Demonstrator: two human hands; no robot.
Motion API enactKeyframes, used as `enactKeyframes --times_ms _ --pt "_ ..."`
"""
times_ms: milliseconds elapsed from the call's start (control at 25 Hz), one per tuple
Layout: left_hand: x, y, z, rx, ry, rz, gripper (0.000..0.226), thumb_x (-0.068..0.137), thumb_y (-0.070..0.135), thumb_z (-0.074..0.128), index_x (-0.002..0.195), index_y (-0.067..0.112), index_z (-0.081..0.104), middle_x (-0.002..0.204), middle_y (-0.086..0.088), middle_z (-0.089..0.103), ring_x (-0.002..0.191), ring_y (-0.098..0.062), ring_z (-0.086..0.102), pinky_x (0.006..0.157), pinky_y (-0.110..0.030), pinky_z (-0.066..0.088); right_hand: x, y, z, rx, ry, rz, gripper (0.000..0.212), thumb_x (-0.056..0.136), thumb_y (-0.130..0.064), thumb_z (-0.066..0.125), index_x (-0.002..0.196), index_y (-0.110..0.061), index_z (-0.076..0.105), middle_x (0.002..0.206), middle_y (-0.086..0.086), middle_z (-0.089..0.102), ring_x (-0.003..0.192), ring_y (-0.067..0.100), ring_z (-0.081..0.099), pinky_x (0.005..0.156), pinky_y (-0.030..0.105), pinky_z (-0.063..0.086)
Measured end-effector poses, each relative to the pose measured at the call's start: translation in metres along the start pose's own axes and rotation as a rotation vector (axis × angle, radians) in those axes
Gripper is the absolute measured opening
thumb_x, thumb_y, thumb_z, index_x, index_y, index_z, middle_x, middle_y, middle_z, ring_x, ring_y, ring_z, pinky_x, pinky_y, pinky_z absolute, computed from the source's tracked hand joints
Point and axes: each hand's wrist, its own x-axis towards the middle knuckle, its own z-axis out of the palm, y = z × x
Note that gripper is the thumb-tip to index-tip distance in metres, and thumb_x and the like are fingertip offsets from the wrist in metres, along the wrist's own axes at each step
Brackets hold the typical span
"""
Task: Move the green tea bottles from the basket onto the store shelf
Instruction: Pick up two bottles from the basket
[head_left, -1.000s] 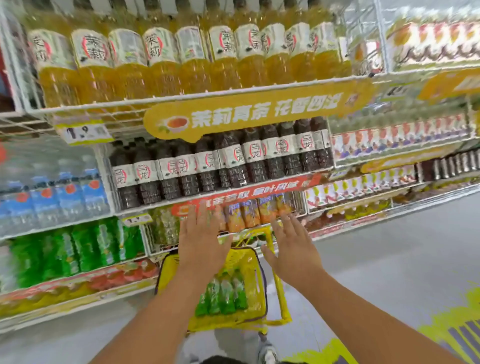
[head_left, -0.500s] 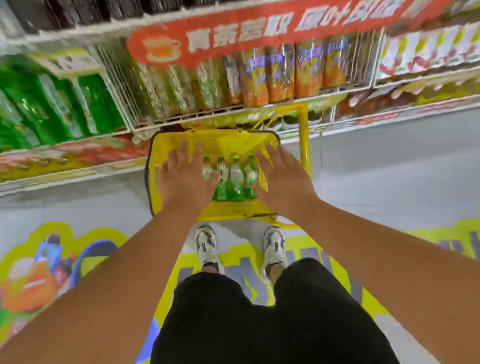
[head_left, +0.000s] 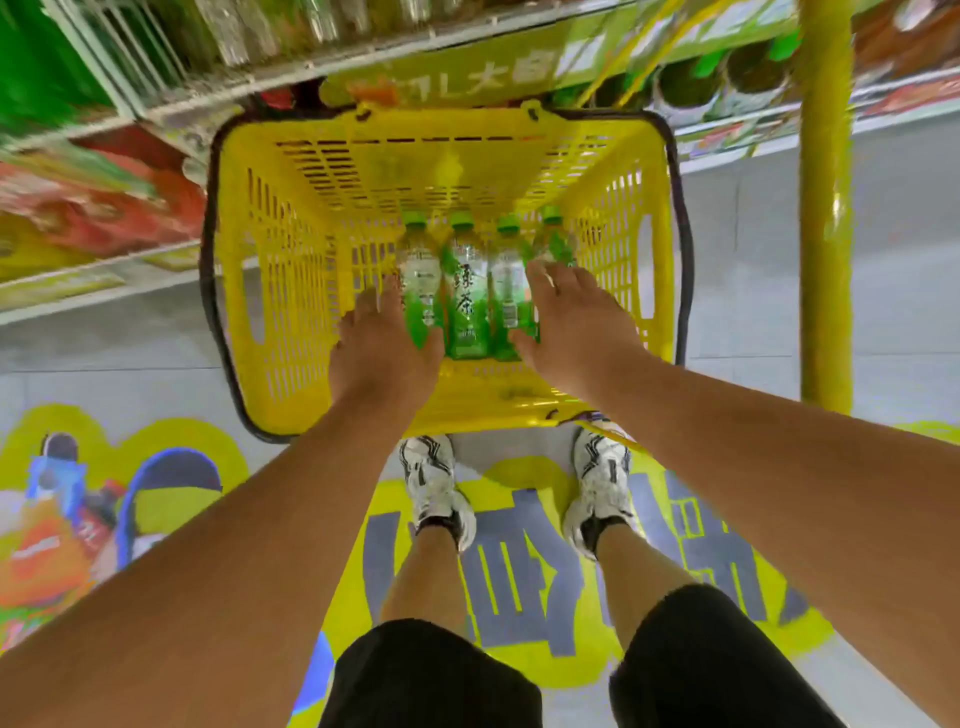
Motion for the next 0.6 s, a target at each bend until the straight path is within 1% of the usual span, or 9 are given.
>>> enactKeyframes --times_ms 80,200,280,320,400,440,520,600 --pt "0.016 -0.002 0.02 -0.073 -0.031 -0.048 0.084 0.097 0.052 0.055 0.162 0.019 0.014 0.164 -0.012 0.027 0.146 -0.035 0.031 0.104 -0.053 0.043 0.022 -0.008 0.019 0.023 -0.033 -0.003 0.082 0.102 -0.051 0.049 0.162 -0.01 0.012 0.164 0.019 0.024 0.15 0.035 0.025 0.114 0.047 0.038" --pt "0.043 -0.002 0.042 -0.128 -0.054 -0.083 0.085 0.096 0.052 0.057 0.162 0.019 0.015 0.164 -0.011 0.028 0.146 -0.035 0.032 0.106 -0.05 0.041 0.049 -0.019 0.046 0.115 -0.052 0.037 0.081 0.1 -0.048 0.054 0.161 -0.01 0.018 0.16 0.019 0.031 0.145 0.037 0.034 0.107 0.048 0.044" --pt "0.061 -0.002 0.051 -0.182 -0.05 -0.103 0.085 0.094 0.052 0.059 0.161 0.02 0.018 0.162 -0.011 0.032 0.145 -0.034 0.036 0.106 -0.05 0.042 0.065 -0.025 0.06 0.224 -0.077 0.087 0.076 0.1 -0.045 0.056 0.159 -0.008 0.024 0.158 0.021 0.034 0.141 0.038 0.04 0.105 0.047 0.045" --pt "0.069 -0.003 0.054 -0.215 -0.052 -0.113 0.085 0.094 0.051 0.061 0.161 0.021 0.018 0.161 -0.011 0.034 0.144 -0.034 0.039 0.106 -0.049 0.043 0.072 -0.028 0.065 0.275 -0.086 0.111 0.071 0.1 -0.043 0.057 0.155 -0.007 0.03 0.153 0.021 0.04 0.137 0.038 0.045 0.103 0.046 0.047" --pt "0.084 -0.005 0.06 -0.255 -0.063 -0.114 0.087 0.092 0.048 0.065 0.161 0.021 0.02 0.157 -0.011 0.039 0.141 -0.034 0.042 0.107 -0.049 0.045 0.085 -0.035 0.071 0.402 -0.072 0.184 0.054 0.101 -0.039 0.057 0.14 -0.004 0.046 0.136 0.019 0.054 0.123 0.036 0.057 0.092 0.042 0.051" --pt "0.09 -0.006 0.063 -0.267 -0.071 -0.115 0.086 0.091 0.047 0.067 0.16 0.02 0.023 0.154 -0.012 0.043 0.139 -0.034 0.045 0.106 -0.049 0.045 0.09 -0.04 0.073 0.474 -0.062 0.237 0.045 0.101 -0.036 0.057 0.132 -0.004 0.052 0.129 0.017 0.058 0.117 0.035 0.06 0.086 0.04 0.051" --pt "0.103 -0.008 0.069 -0.315 -0.076 -0.125 0.079 0.088 0.043 0.071 0.154 0.019 0.034 0.144 -0.011 0.055 0.13 -0.035 0.054 0.101 -0.048 0.05 0.102 -0.053 0.077 0.581 -0.061 0.341 0.031 0.101 -0.028 0.059 0.12 -0.004 0.056 0.12 0.015 0.062 0.11 0.034 0.064 0.073 0.033 0.046" --pt "0.111 -0.01 0.075 -0.37 -0.065 -0.141 0.071 0.086 0.038 0.076 0.146 0.018 0.043 0.134 -0.009 0.063 0.121 -0.034 0.061 0.093 -0.041 0.053 0.113 -0.064 0.081 0.682 -0.082 0.459 0.022 0.099 -0.02 0.061 0.114 -0.006 0.059 0.109 0.01 0.064 0.106 0.032 0.066 0.06 0.026 0.039"
